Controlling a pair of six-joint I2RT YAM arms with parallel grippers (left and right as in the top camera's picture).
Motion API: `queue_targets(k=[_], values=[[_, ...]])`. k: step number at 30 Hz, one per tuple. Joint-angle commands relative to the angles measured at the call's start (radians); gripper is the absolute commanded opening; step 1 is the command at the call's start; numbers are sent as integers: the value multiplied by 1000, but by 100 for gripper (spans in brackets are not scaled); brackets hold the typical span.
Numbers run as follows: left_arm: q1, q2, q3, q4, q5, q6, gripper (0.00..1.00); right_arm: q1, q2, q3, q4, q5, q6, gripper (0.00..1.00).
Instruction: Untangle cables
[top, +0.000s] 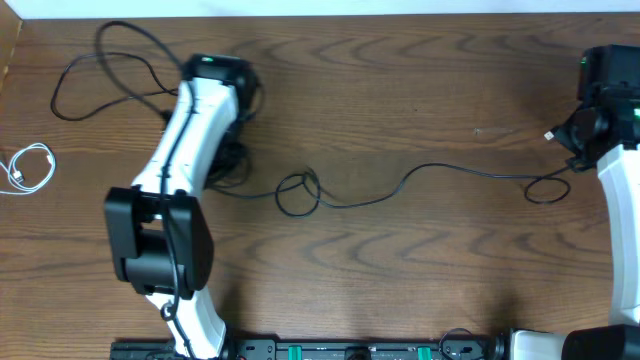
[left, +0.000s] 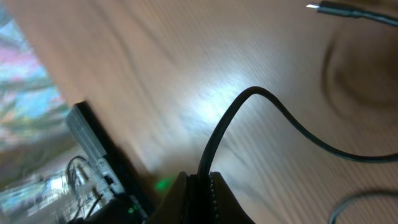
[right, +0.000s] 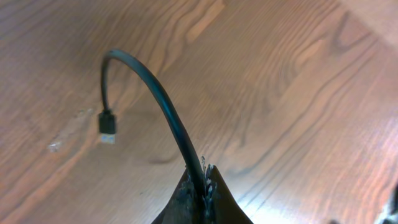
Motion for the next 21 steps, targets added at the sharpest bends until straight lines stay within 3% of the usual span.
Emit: queue_targets(k=[1, 5, 10, 13, 16, 21], values=[[79, 6, -4, -29, -28, -42, 8, -15, 5, 6, 14, -120, 18, 1], [122, 6, -4, -29, 84, 45, 8, -13, 5, 6, 45, -240, -32, 3], [100, 6, -4, 54, 310, 349, 8, -13, 14, 5, 84, -380, -60, 7], [69, 6, -4, 94, 429, 472, 8, -11, 30, 5, 82, -408, -60, 21], [21, 6, -4, 116, 515, 581, 8, -3, 48, 5, 78, -430, -98, 24], [-93, 6, -4, 166, 513, 599, 8, 27, 79, 5, 79, -506, -164, 42]])
